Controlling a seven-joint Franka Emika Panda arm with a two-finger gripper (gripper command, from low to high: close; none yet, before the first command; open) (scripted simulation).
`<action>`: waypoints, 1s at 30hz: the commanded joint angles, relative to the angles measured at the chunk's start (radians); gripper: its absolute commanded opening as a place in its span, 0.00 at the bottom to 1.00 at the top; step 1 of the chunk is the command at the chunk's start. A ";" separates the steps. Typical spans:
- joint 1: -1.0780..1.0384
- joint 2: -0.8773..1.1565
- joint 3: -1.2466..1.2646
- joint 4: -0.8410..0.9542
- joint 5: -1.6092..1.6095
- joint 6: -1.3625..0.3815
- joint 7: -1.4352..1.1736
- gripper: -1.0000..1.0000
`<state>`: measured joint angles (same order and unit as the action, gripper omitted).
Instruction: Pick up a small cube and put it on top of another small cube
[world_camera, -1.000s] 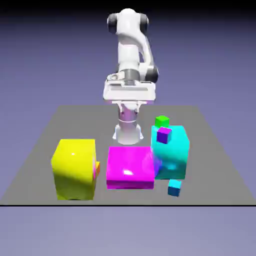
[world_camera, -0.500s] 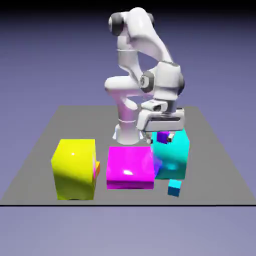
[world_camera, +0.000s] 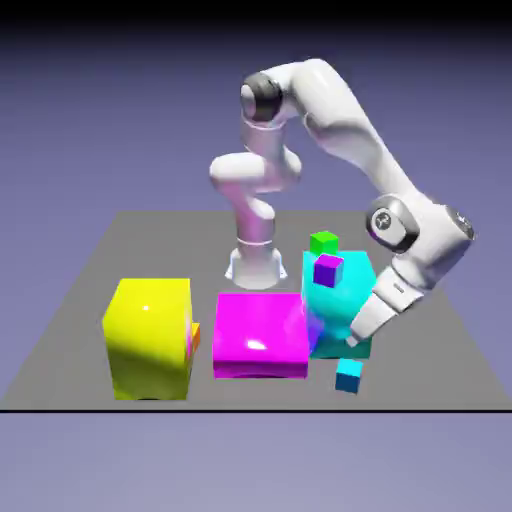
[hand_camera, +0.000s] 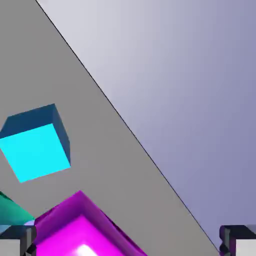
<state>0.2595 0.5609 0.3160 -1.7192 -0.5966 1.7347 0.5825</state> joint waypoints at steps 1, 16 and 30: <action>0.008 0.036 0.010 0.035 -0.019 -0.042 -0.005 0.50; 0.127 0.580 0.162 0.559 -0.306 -0.668 -0.081 0.50; 0.042 0.690 0.220 0.478 -0.386 -0.752 -0.001 0.00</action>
<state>0.3019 1.2511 0.5363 -1.2411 -0.9828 0.9823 0.5812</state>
